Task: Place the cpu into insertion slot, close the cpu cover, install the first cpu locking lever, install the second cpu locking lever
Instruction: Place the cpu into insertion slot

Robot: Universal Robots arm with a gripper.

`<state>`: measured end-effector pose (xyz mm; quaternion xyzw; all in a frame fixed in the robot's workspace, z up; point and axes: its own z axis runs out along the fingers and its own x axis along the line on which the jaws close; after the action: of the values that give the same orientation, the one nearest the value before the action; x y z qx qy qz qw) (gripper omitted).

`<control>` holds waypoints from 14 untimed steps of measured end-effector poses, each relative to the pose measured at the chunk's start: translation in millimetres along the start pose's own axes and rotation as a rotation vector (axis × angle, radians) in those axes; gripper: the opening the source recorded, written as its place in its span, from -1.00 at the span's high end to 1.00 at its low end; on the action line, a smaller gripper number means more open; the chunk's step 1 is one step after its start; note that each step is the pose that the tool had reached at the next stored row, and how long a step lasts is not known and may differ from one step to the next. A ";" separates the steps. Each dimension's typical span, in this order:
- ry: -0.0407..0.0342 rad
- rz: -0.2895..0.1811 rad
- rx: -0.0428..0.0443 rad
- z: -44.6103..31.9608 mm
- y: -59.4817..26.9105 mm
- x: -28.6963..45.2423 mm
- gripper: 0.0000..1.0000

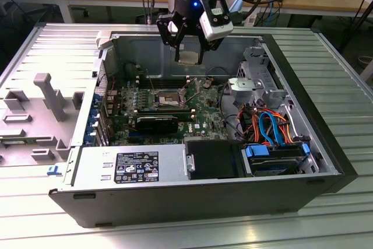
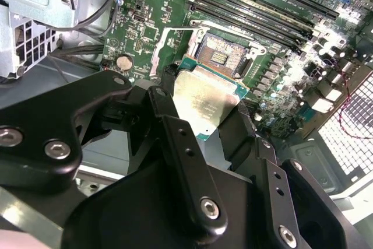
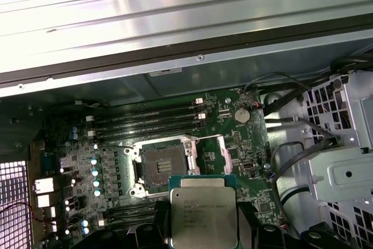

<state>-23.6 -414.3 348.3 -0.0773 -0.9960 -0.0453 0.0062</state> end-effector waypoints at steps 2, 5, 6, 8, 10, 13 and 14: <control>-0.0002 0.002 -0.0001 0.0 0.0 0.0 -0.09; -0.0004 0.005 -0.0001 0.0 -0.2 0.0 -0.09; -0.0005 0.006 -0.0001 0.0 -0.2 0.0 -0.09; -0.0006 0.007 -0.0001 0.0 -0.3 0.0 -0.09; -0.0007 0.008 -0.0002 0.0 -0.3 -0.1 -0.09; -0.0010 0.012 -0.0002 0.0 -0.5 -0.1 -0.09; -0.0015 0.017 -0.0003 -0.1 -0.7 -0.1 -0.09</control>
<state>-23.6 -415.0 348.3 -0.0858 -0.9953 -0.0453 0.0058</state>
